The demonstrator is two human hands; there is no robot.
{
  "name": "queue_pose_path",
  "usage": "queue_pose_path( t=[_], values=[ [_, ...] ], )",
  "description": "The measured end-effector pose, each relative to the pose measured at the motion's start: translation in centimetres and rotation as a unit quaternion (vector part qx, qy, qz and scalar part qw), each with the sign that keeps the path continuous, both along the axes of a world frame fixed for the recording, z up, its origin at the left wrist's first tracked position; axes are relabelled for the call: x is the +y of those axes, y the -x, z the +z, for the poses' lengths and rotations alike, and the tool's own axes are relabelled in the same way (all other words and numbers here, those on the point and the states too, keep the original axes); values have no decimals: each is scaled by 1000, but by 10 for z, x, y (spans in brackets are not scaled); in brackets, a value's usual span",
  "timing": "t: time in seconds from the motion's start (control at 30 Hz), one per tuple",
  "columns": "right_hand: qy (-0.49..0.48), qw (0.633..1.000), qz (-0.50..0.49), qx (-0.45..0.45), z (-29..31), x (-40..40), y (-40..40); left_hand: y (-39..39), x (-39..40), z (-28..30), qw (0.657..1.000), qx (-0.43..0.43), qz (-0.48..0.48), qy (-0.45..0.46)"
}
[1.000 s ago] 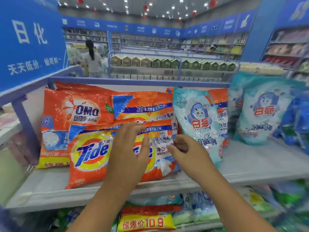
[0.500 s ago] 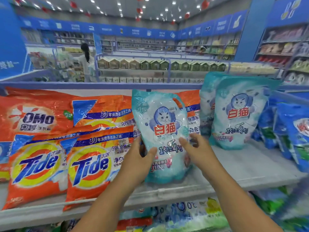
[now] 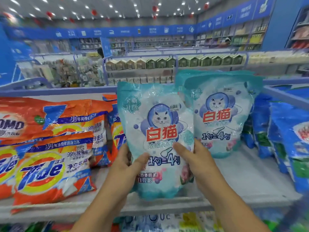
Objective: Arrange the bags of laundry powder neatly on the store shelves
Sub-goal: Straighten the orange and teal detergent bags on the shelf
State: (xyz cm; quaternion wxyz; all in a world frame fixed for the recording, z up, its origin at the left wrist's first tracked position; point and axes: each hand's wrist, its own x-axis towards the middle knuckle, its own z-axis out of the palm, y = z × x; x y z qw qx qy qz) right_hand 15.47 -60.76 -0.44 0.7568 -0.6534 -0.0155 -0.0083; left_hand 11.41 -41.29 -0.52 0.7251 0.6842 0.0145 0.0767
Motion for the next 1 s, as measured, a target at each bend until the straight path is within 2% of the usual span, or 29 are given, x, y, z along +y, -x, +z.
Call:
queue_pose_path(
  t=[0.13,0.23,0.33,0.47,0.57,0.7,0.87,0.93,1.0],
  values=[
    [-56,997,-56,-23,6,-67,2,-18,-63,5,998,7,-55,15],
    [-94,984,-147,-30,3,-112,-7,-36,-102,4,993,32,-112,20],
    [-90,972,-212,-53,3,-139,-24,-57,-136,0,992,12,-124,-3],
    [39,965,-249,-70,4,-152,-46,-88,-156,-5,994,-13,-92,-56],
    [151,964,-219,-27,-9,-152,-51,-97,-150,-15,989,27,-66,-129],
    [201,955,-216,-6,-19,-149,-45,-92,-147,-22,977,74,-34,-198],
    [254,936,-244,-8,-13,-146,-32,-86,-147,-17,956,25,-13,-294],
    [284,928,-241,-12,-18,-144,-23,-79,-138,-20,940,5,-13,-341],
    [352,906,-233,-19,-20,-142,-11,-67,-123,-23,899,-31,10,-436]
  ],
)
